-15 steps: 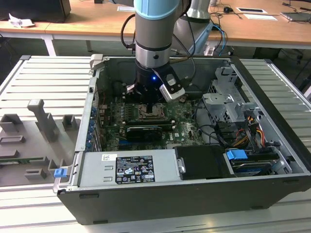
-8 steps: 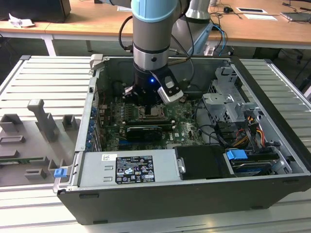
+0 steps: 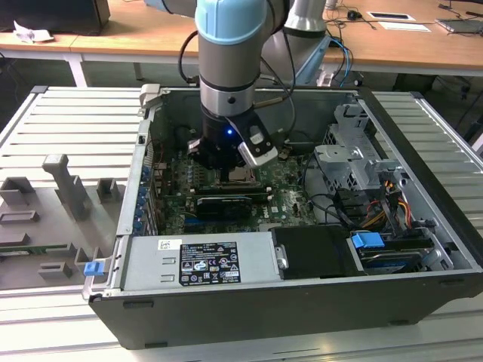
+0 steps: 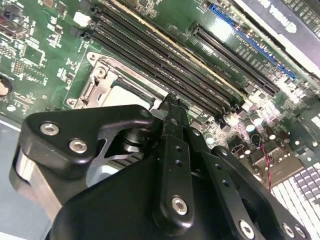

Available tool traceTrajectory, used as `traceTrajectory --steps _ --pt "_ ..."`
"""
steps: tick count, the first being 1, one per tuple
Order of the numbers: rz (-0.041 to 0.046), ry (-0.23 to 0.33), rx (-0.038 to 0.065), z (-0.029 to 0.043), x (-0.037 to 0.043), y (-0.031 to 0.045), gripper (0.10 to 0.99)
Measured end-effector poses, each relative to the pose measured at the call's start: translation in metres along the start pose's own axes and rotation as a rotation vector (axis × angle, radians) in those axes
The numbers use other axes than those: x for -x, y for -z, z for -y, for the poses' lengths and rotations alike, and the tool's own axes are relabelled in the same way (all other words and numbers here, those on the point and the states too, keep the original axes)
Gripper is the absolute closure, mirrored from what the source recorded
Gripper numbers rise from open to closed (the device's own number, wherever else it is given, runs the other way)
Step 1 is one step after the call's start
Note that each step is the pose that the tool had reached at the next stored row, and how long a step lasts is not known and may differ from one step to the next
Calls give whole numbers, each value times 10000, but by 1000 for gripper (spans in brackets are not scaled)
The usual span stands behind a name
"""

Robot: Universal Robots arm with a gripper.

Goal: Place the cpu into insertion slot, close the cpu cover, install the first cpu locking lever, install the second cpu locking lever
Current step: 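Install the second cpu locking lever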

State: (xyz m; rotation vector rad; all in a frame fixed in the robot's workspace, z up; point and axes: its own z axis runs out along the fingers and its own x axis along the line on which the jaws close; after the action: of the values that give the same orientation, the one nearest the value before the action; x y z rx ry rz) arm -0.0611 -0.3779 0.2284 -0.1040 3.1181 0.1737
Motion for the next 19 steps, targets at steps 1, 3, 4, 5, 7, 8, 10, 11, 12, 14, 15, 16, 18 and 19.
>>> traceTrajectory --steps 1,3,4,5,7,8,10,11,12,14,15,16,18,19 --pt "0 1 2 3 -5 -29 980" --pt "0 13 21 7 -9 -68 980" --pt "0 23 37 9 -15 -89 980" --pt "0 39 61 13 -20 -101 980" --pt "5 71 189 34 -33 -117 980" --pt "15 84 364 58 -50 -121 980" --pt "42 91 744 99 -86 -125 980" --pt "51 92 900 131 -102 -127 980" --pt "58 92 982 151 -108 -128 980" --pt "78 89 1255 217 -127 -130 980" --pt "87 88 1372 237 -128 -131 980" --pt "96 86 1485 251 -129 -133 980" --pt "111 82 1697 283 -133 -138 980" --pt "117 82 1780 314 -138 -155 980"
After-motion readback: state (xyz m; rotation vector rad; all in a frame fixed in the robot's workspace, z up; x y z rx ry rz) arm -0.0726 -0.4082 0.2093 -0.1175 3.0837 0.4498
